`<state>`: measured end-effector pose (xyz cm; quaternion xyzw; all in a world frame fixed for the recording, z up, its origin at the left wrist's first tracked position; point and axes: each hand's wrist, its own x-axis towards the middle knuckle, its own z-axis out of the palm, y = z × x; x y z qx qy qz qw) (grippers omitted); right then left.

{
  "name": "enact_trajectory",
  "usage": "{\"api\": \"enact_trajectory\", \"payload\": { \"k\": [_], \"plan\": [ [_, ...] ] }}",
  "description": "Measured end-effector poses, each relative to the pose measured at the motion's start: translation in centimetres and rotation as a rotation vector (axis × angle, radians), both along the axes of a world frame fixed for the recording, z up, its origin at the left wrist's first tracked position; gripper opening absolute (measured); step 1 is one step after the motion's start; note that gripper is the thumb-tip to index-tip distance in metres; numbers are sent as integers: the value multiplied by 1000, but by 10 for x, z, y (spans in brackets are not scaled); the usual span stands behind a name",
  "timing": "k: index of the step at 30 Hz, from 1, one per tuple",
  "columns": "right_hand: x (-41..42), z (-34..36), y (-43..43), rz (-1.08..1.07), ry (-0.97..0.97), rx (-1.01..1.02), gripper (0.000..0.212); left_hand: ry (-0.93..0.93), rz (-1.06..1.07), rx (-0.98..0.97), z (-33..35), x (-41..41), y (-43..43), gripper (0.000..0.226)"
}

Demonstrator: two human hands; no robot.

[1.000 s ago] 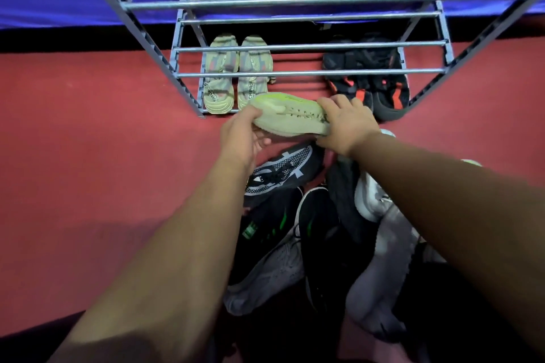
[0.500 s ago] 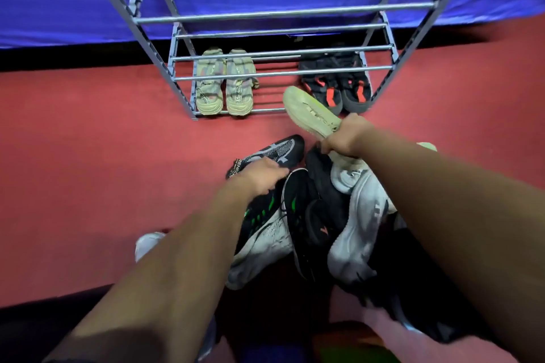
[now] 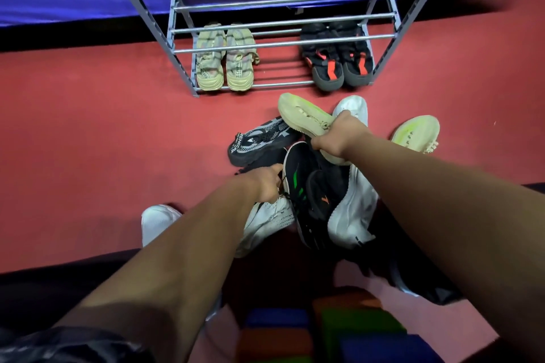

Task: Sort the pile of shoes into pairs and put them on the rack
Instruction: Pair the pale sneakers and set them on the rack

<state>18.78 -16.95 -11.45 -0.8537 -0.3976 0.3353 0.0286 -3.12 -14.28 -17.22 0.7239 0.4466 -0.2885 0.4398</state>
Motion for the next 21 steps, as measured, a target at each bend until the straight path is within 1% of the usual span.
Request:
{"api": "enact_trajectory", "payload": {
  "k": [1, 3, 4, 7, 9, 12, 15, 19, 21],
  "plan": [
    [-1, -1, -1, -7, -6, -4, 81, 9, -51, 72, 0, 0, -5, 87],
    [-3, -3, -1, -24, -19, 1, 86, 28, -148, 218, -5, 3, -13, 74],
    [-4, -4, -1, -34, -26, 10, 89, 49, -181, 265, -9, 4, -17, 71],
    [-4, -7, -1, -51, -40, 35, 90, 160, -249, 361, -13, 3, -22, 83],
    [-3, -10, -1, -49, -39, 40, 88, 257, -289, 419, -11, -4, -18, 81],
    [-2, -14, 0, -26, -55, 40, 93, 309, -248, 383, -14, -18, -7, 63],
    [-1, -15, 2, 21, -104, 31, 95, 256, -243, 369, -13, -25, 2, 55],
    [-1, -13, 3, 73, -217, 59, 88, 242, -214, 333, -13, -28, 7, 50],
    [-1, -13, 4, 80, -216, 67, 83, 240, -172, 324, -14, -32, 10, 45]
  ]
}}
